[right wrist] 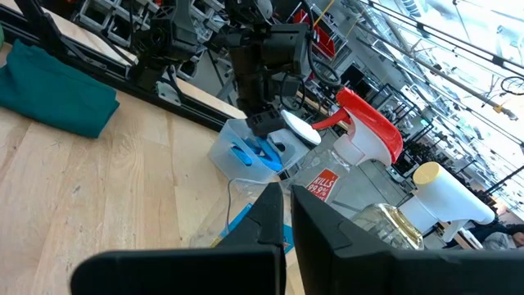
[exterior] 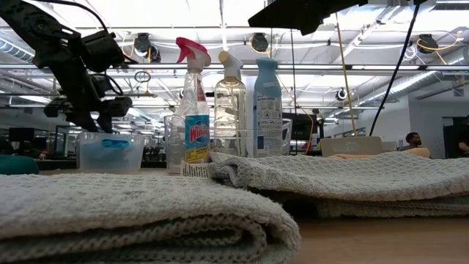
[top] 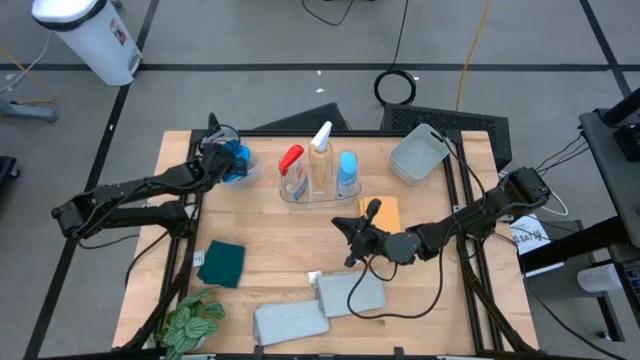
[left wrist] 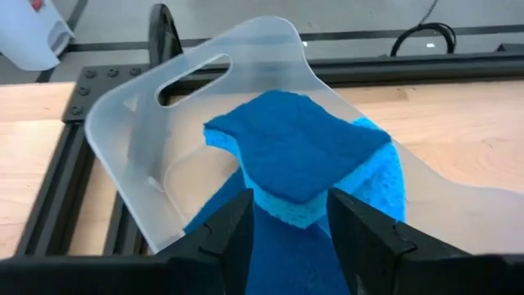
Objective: Pick & Place Kitchen Items
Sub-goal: Put the yellow microfiber towel into the gray bin
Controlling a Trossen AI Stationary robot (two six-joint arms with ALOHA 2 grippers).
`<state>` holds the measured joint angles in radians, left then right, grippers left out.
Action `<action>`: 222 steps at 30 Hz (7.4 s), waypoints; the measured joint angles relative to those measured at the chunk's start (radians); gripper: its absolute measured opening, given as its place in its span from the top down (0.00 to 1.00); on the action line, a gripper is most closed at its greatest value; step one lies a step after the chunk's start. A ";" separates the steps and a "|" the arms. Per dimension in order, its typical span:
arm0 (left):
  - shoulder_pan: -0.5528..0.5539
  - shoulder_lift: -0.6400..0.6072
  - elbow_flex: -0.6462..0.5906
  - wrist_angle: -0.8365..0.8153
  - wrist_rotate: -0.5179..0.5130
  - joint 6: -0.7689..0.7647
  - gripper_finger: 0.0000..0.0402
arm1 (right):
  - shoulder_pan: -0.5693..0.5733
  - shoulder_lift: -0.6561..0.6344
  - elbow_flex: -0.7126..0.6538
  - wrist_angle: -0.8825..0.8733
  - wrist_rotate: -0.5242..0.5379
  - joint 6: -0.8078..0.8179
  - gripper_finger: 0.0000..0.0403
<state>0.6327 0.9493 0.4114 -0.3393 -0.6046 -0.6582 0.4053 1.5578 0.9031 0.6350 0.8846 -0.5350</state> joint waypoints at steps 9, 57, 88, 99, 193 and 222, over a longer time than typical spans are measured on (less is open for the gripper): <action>-0.001 0.000 0.000 -0.002 0.073 0.059 0.60 | 0.000 0.000 0.000 0.000 0.000 0.000 0.99; -0.539 -0.420 0.000 0.185 0.395 0.188 0.60 | 0.000 0.000 0.000 -0.026 0.002 0.024 0.99; -1.039 -0.420 0.001 0.281 0.389 0.386 0.60 | 0.000 0.000 0.000 -0.026 0.002 0.023 0.99; -1.038 -0.420 0.001 0.353 0.282 0.553 0.60 | 0.000 0.000 0.000 -0.026 0.001 0.019 0.99; -0.920 -0.932 -0.238 0.129 0.291 0.577 0.60 | 0.000 0.000 0.000 -0.034 0.000 0.019 0.99; -0.892 -0.932 -0.353 0.301 0.376 0.598 0.60 | -0.013 0.000 0.000 -0.033 0.000 0.026 0.99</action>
<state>-0.2590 0.0174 0.0588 -0.0382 -0.2286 -0.0605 0.3920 1.5578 0.9031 0.6017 0.8845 -0.5095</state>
